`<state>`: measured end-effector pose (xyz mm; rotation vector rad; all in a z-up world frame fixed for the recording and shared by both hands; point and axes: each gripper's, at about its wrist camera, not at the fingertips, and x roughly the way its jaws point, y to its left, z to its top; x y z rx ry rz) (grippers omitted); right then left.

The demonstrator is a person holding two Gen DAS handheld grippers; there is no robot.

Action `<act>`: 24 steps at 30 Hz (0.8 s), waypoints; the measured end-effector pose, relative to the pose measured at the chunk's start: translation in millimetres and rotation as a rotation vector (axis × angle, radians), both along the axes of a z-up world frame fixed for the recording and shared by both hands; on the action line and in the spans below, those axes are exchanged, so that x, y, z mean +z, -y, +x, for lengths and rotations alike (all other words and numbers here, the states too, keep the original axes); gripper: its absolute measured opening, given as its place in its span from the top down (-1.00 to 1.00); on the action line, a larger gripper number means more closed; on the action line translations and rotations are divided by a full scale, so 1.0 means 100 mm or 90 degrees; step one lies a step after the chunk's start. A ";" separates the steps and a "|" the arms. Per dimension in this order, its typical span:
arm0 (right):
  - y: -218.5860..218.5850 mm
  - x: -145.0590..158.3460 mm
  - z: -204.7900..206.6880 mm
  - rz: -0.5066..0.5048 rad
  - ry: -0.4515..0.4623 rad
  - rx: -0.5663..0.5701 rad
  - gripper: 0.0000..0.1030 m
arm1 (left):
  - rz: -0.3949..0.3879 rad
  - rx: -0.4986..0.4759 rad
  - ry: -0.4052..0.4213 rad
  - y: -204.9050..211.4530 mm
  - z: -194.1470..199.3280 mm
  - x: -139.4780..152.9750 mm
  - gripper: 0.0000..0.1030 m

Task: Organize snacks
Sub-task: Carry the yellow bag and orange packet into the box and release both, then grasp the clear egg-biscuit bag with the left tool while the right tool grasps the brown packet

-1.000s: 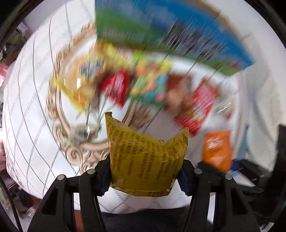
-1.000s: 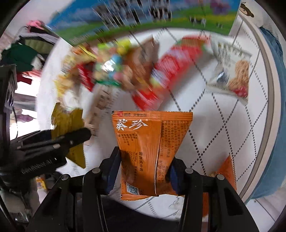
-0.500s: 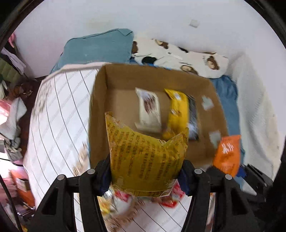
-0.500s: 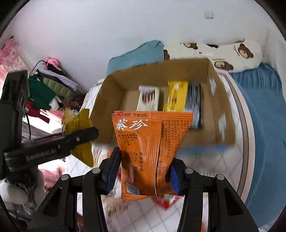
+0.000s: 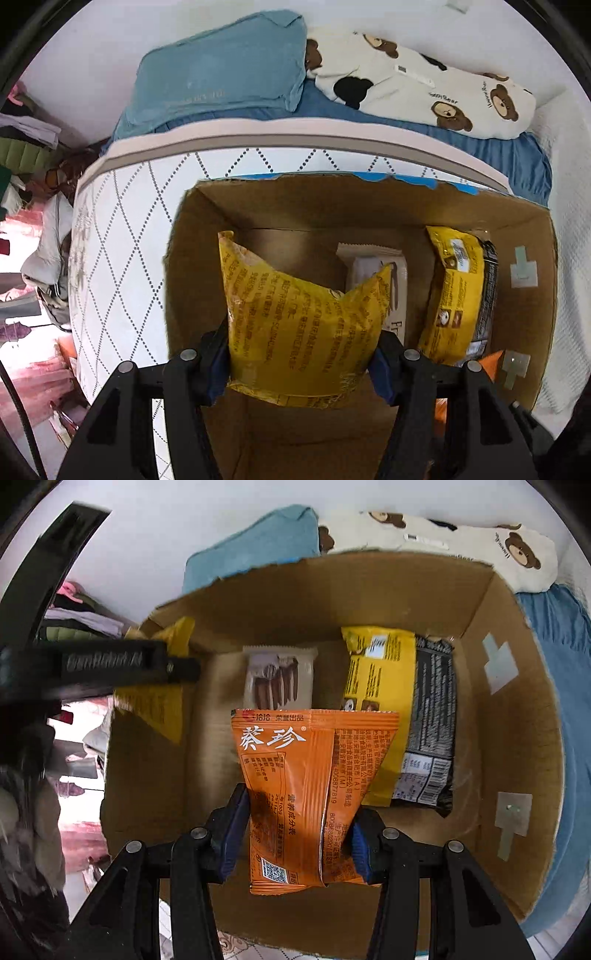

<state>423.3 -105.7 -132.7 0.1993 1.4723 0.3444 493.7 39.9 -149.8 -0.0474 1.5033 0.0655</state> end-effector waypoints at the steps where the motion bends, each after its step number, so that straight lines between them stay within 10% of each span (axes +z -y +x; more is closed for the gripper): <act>1: -0.01 -0.04 0.01 0.003 -0.012 0.003 -0.03 | 0.000 0.004 -0.008 -0.02 0.03 -0.04 -0.28; 5: 0.00 -0.30 -0.01 -0.011 -0.078 0.003 -0.92 | 0.004 0.006 0.002 -0.05 0.07 -0.05 -0.83; 24: 0.42 -0.09 0.03 -0.087 -0.003 -0.019 -0.92 | -0.017 0.019 0.083 0.07 -0.68 0.24 -0.83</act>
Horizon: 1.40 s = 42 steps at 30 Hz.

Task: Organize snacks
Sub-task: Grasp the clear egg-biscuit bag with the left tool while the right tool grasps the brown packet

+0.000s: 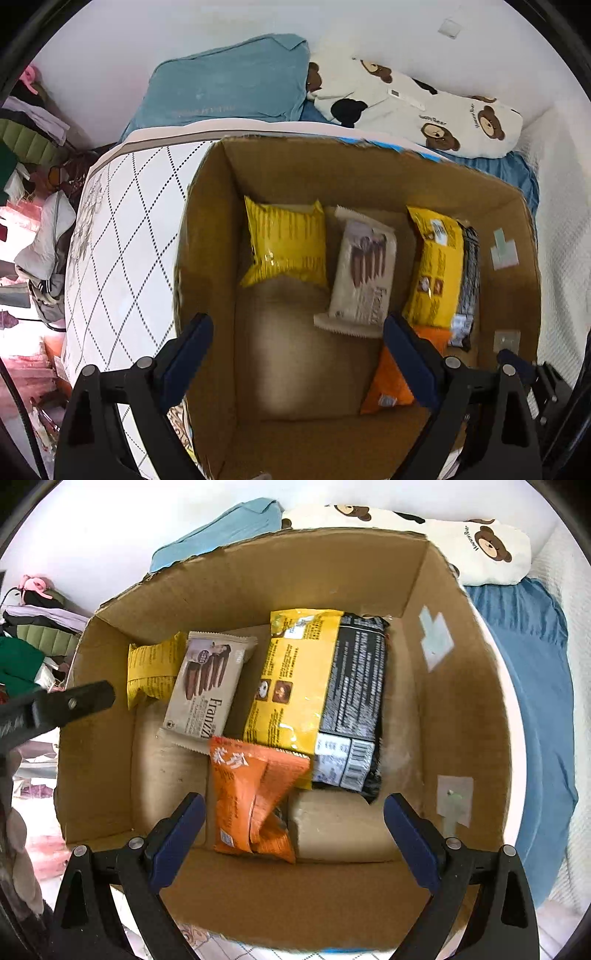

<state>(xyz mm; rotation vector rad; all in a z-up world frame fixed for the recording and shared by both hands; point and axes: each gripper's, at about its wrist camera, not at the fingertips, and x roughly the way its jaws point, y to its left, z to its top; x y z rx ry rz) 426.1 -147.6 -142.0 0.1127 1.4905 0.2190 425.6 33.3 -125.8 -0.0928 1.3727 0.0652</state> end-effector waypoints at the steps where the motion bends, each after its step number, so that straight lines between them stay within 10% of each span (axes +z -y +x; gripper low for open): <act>1: 0.02 0.01 -0.02 0.000 0.002 0.000 -0.92 | -0.003 0.000 0.004 0.01 -0.07 0.02 -0.83; 24: 0.26 1.12 -1.00 0.088 0.183 -0.024 -0.92 | -0.039 -0.001 0.160 -0.01 -1.42 0.78 -0.83; 28: 0.28 1.04 -1.26 0.132 0.177 -0.024 -0.28 | 0.112 -0.088 0.156 -0.12 -1.62 0.48 -0.83; 42: 0.31 -0.35 -1.91 0.118 -0.011 -0.156 -0.28 | 0.256 -0.294 -0.084 -0.52 -1.42 -1.10 -0.83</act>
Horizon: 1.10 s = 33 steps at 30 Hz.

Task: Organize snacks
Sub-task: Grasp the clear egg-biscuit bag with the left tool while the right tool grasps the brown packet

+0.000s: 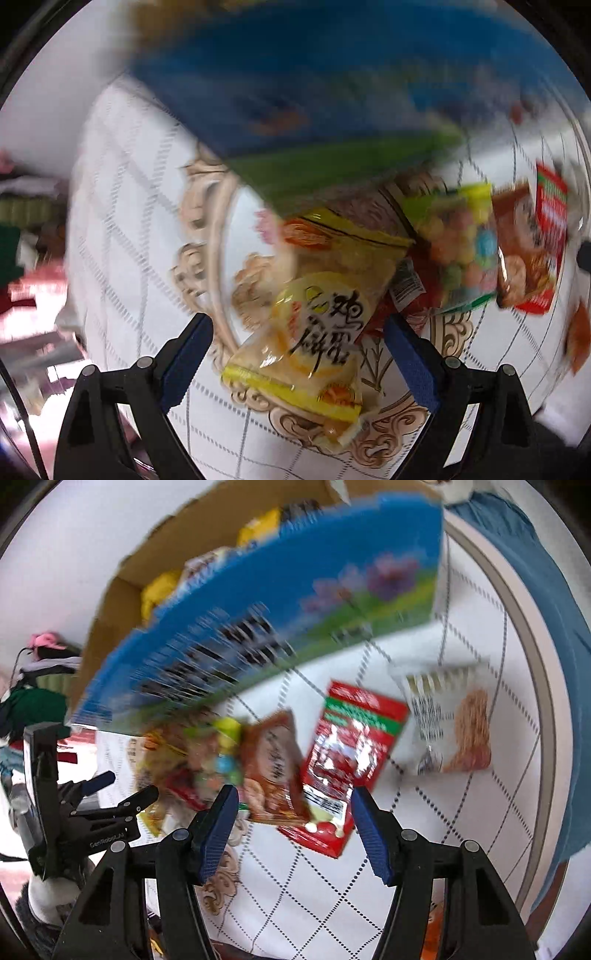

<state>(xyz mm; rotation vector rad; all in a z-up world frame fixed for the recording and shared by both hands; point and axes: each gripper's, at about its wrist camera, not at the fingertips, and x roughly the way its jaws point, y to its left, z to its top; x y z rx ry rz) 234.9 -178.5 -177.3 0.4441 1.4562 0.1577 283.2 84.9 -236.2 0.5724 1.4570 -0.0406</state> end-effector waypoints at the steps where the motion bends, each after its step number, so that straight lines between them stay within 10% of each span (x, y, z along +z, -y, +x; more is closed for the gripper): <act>1: 0.00 -0.06 -0.02 -0.012 -0.004 -0.007 -0.27 | -0.014 -0.014 -0.005 0.02 0.02 -0.04 -0.83; 3: -0.01 -0.16 -0.02 -0.028 -0.010 -0.013 -0.14 | -0.023 -0.028 -0.005 0.05 0.02 -0.05 -0.62; 5: -0.06 -0.24 0.01 -0.053 -0.012 -0.011 -0.02 | -0.043 -0.019 -0.020 0.04 0.01 -0.06 0.05; 19: -0.81 -0.45 0.27 -0.122 0.000 0.107 0.00 | -0.254 0.343 -0.011 -0.79 -0.51 -0.23 0.01; 33: -1.02 -0.64 -0.31 -0.117 -0.026 0.225 0.17 | -0.179 0.311 0.011 -0.38 -0.46 -0.45 -0.06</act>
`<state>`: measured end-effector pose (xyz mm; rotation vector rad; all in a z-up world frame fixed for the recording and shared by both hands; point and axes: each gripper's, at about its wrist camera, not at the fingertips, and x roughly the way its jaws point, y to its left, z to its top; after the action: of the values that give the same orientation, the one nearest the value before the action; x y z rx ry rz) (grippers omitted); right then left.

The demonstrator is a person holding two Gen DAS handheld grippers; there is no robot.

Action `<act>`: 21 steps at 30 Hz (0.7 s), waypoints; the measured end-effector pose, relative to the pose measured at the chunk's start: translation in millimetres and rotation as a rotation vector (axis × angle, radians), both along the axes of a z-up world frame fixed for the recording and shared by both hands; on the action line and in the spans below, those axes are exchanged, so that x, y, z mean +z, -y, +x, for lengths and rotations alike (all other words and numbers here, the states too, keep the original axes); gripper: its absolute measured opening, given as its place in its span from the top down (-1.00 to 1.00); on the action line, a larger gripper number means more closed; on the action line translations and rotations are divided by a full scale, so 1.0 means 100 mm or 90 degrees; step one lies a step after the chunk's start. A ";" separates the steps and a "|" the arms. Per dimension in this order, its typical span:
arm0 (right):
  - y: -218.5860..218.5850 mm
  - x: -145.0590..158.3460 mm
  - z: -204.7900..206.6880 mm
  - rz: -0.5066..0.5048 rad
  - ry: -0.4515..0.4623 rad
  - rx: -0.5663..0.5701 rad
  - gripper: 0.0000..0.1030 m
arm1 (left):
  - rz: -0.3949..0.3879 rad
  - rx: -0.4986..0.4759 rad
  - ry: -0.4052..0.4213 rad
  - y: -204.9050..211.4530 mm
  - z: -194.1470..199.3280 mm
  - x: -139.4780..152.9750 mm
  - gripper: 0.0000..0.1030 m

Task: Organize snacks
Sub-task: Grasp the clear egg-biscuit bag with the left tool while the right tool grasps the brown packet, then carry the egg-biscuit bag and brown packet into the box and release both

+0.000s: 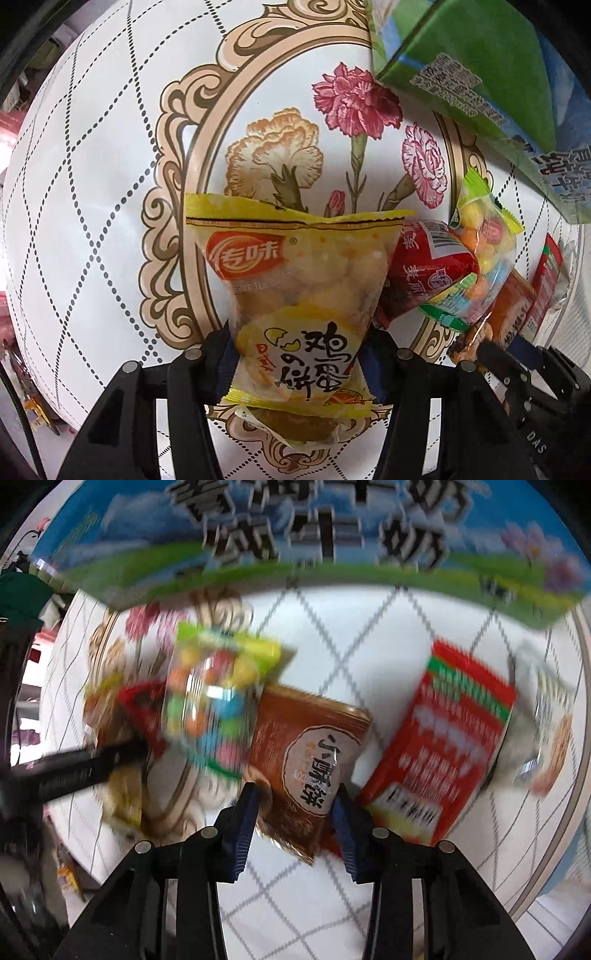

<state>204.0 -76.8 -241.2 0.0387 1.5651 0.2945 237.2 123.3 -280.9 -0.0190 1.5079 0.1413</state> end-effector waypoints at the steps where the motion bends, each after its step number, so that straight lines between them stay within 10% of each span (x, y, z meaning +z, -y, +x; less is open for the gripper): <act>1: 0.01 -0.02 -0.05 0.006 -0.007 -0.003 0.17 | 0.002 -0.003 0.000 -0.01 0.02 0.01 -0.09; 10: -0.13 -0.21 -0.03 -0.012 0.002 -0.001 -0.18 | 0.005 -0.019 0.005 0.21 0.02 -0.07 -0.10; 21: -0.21 0.06 -0.16 0.029 0.035 -0.012 0.44 | -0.018 -0.032 0.032 0.36 -0.36 0.28 0.14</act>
<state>188.1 -56.1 -234.8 0.0810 1.5029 0.3137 201.1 87.5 -252.8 -0.0069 1.4590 0.0790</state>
